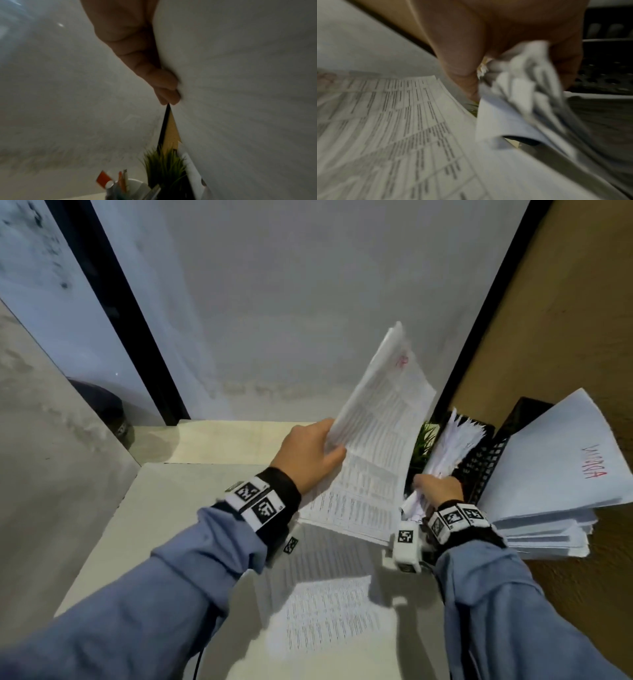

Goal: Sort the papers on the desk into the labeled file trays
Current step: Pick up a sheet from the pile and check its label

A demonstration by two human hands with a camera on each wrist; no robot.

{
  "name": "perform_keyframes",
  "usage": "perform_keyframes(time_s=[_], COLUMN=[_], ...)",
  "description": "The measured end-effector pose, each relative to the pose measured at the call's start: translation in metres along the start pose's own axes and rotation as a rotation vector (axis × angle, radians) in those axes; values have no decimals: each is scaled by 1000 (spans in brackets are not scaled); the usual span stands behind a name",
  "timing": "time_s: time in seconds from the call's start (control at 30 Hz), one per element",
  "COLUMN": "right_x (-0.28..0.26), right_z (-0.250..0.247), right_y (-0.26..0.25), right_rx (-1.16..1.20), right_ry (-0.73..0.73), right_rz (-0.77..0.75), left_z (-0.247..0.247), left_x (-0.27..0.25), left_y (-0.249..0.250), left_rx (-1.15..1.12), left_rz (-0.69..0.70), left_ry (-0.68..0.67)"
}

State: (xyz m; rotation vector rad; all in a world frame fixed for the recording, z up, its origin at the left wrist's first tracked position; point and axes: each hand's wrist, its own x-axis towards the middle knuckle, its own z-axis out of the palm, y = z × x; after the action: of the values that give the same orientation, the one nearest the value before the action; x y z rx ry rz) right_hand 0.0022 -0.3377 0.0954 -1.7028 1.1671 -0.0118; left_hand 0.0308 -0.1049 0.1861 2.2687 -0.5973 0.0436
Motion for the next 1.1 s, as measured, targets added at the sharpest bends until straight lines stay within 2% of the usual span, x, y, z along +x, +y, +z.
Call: perform_keyframes(time_s=[0.07, 0.17, 0.27, 0.43, 0.53, 0.67, 0.8, 0.87, 0.97, 1.03, 1.1], right_x=[7, 7, 7, 7, 6, 6, 10, 12, 10, -3, -33], right_z=[-11, -31, -54, -75, -77, -66, -46, -42, -44, -46, -44], right_y=[6, 5, 0, -14, -20, -17, -2, 3, 3, 0, -4], right_rx=[24, 40, -3, -156, -259, -454, -528, -483, -443, -382, -208], right_ry=[-35, 5, 50, 36, 35, 68, -21, -30, 10, 100, 144], right_rz=[-53, -199, -315, -450, -491, -501, -442, -417, -433, -545, -700], left_z=[10, 28, 53, 102, 130, 159, 177, 177, 163, 146, 128], left_x=[16, 37, 55, 75, 83, 92, 89, 85, 73, 59, 39], left_y=[14, 31, 50, 79, 89, 87, 67, 59, 44, 20, -18], left_rx=[72, 145, 206, 335, 338, 209, 94, 61, -116, -265, -267], left_rz=[45, 93, 122, 163, 117, -54, -185, -206, -238, -320, -407], left_ry=[-60, -128, -201, -310, -368, -438, -566, -553, -444, -374, -288])
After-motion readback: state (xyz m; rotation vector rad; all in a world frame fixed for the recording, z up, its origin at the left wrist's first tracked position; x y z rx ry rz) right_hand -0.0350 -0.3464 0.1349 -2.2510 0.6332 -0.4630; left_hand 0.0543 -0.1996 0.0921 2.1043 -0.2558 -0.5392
